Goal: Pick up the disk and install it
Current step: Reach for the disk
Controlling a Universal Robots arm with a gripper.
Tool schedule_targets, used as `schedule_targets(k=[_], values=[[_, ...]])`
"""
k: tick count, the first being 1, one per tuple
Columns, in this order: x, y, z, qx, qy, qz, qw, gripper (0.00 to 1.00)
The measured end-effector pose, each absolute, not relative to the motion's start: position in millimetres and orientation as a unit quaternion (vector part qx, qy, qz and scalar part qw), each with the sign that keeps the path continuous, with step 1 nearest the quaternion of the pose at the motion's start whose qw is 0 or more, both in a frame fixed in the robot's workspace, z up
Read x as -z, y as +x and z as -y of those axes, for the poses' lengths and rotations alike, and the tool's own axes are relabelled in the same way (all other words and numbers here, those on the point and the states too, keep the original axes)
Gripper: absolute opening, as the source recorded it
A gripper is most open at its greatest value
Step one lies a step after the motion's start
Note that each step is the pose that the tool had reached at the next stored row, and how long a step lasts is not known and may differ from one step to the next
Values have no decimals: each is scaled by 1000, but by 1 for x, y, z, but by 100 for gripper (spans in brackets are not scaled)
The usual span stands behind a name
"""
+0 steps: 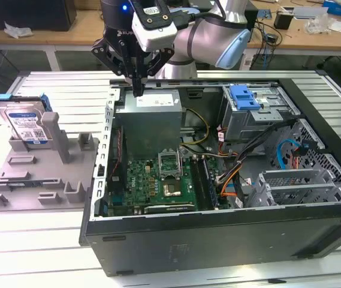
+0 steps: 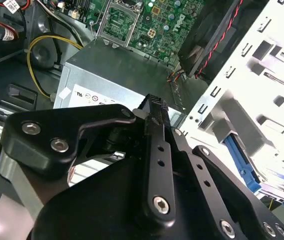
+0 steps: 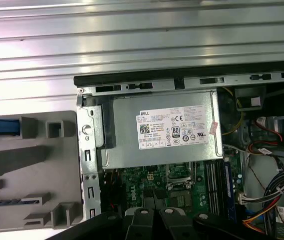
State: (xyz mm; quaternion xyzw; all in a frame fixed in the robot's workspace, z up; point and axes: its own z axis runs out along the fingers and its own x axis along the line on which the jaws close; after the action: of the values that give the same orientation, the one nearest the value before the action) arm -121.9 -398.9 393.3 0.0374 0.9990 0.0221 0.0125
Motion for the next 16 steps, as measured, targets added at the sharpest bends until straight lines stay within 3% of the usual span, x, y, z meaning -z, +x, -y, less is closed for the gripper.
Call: schedule_targets(k=[16], values=[[-393, -161, 386, -22, 38, -999, 12, 11]])
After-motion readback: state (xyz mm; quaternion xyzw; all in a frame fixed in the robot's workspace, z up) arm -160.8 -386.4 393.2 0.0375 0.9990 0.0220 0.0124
